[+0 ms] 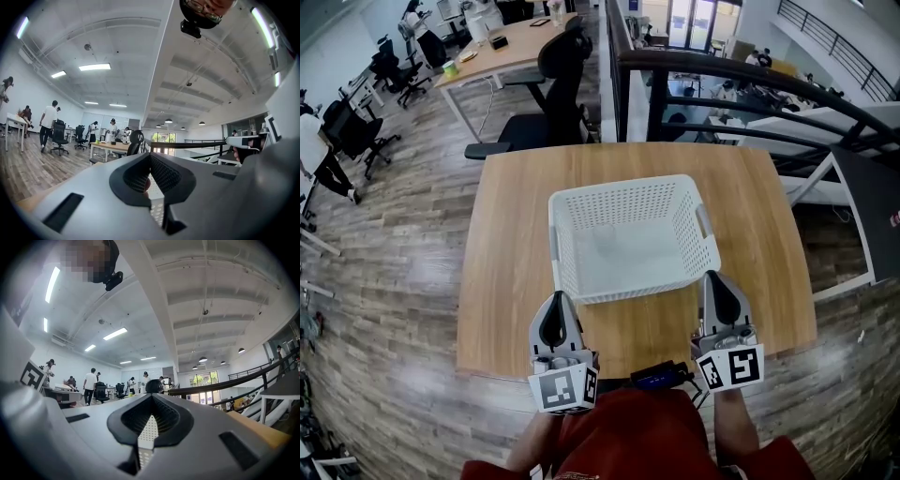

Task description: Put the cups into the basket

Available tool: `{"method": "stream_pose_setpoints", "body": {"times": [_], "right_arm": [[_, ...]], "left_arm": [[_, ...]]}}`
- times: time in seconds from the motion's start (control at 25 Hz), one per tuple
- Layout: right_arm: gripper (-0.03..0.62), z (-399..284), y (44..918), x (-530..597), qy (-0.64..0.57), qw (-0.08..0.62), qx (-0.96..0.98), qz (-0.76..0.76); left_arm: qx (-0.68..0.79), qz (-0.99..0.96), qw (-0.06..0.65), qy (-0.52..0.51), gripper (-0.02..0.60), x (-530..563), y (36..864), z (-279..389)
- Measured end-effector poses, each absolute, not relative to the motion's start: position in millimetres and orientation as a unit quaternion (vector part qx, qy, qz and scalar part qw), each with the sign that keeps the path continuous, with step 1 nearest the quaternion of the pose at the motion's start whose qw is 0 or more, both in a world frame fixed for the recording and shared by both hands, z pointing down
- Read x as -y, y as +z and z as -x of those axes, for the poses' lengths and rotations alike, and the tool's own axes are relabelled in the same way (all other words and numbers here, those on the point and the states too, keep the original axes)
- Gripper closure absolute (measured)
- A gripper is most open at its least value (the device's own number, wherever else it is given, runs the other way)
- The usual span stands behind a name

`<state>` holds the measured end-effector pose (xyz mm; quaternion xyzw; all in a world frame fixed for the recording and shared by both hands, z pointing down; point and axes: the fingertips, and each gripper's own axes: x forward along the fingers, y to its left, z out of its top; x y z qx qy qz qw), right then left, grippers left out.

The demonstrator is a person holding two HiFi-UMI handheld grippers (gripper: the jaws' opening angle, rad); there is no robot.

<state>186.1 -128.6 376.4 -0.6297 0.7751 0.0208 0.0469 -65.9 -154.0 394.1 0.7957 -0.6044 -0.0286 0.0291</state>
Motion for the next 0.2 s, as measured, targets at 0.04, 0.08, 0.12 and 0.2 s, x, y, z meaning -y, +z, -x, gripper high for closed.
{"method": "stream_pose_setpoints", "body": {"times": [0.04, 0.08, 0.12, 0.2], "right_arm": [[0.583, -186.0, 376.2, 128.5, 0.021, 0.047, -0.775, 0.63], [0.583, -186.0, 375.9, 128.2, 0.021, 0.046, -0.775, 0.63], [0.583, -185.8, 375.5, 127.7, 0.022, 0.047, -0.775, 0.63], [0.583, -185.2, 374.6, 126.7, 0.022, 0.047, -0.775, 0.63]], "left_arm": [[0.604, -0.796, 0.029, -0.029, 0.575, 153.8, 393.6, 66.0], [0.604, -0.796, 0.029, -0.029, 0.575, 153.4, 393.2, 65.9], [0.604, -0.796, 0.029, -0.029, 0.575, 152.9, 392.7, 65.9], [0.603, -0.797, 0.029, -0.03, 0.575, 151.8, 391.8, 66.2]]}}
